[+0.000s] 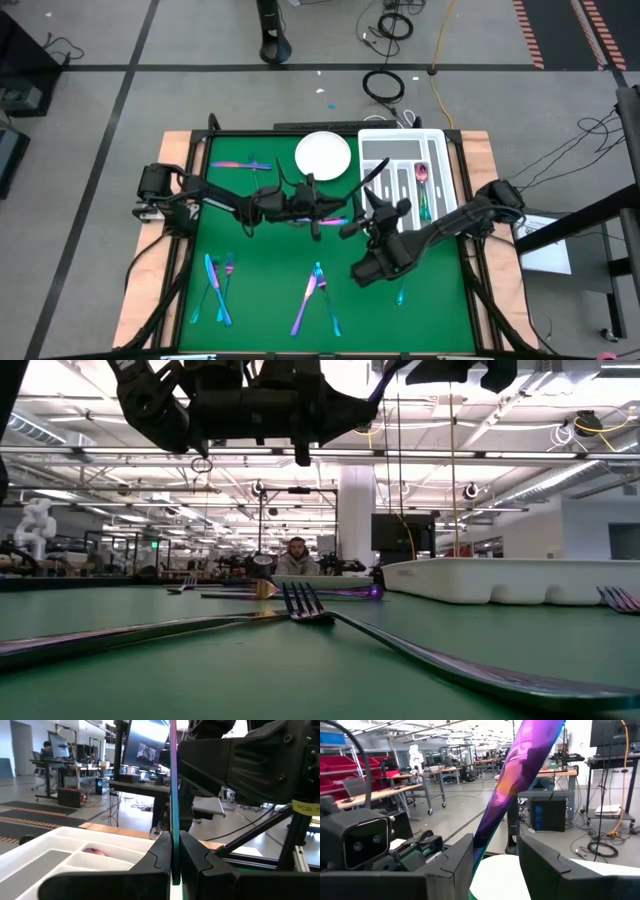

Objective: Sort silverware
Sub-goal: Put the iridescent knife into the white silverware tray

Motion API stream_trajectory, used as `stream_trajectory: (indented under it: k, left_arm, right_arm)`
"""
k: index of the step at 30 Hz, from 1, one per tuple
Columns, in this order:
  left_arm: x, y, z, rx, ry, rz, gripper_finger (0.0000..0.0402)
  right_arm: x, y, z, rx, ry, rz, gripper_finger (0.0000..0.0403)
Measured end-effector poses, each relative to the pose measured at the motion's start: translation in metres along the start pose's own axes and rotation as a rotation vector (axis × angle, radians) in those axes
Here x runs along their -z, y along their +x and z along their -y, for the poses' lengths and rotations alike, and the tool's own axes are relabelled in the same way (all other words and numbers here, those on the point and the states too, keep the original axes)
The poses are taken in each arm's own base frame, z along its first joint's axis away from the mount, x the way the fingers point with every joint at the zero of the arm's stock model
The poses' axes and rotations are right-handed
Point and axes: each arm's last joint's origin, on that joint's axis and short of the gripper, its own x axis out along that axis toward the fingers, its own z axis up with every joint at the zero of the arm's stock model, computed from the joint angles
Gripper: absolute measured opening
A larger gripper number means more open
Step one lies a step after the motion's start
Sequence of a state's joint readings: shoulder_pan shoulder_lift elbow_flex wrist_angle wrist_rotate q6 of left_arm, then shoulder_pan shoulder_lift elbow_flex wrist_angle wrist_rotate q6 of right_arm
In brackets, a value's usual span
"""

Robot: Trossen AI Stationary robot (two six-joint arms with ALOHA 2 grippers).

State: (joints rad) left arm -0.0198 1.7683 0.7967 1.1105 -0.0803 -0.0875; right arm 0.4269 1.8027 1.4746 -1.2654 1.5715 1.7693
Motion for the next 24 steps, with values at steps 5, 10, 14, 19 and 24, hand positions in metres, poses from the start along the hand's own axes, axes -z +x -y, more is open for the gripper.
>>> stream_trajectory:
  k: [5, 10, 14, 19, 24]
  left_arm:
    - [0.0, 0.0, -0.001, -0.009, -0.004, 0.001, 0.0012]
    - [0.0, 0.0, -0.003, -0.013, -0.002, -0.003, 0.0012]
    - [0.001, 0.001, -0.006, 0.005, 0.001, -0.012, 0.0012]
    - [0.001, 0.0, -0.003, 0.03, -0.006, -0.014, 0.0012]
    - [0.002, 0.0, 0.004, 0.053, -0.004, -0.019, 0.0012]
  right_arm:
    - [0.0, 0.009, 0.0, 0.027, 0.01, 0.005, 0.0141]
    - [0.001, 0.01, -0.003, 0.03, 0.042, 0.006, 0.0141]
    - [0.001, 0.009, -0.008, 0.026, 0.02, 0.004, 0.0141]
    - [0.001, 0.014, -0.01, 0.039, 0.025, 0.007, 0.0141]
    - [0.001, 0.02, -0.009, 0.057, 0.038, 0.011, 0.0141]
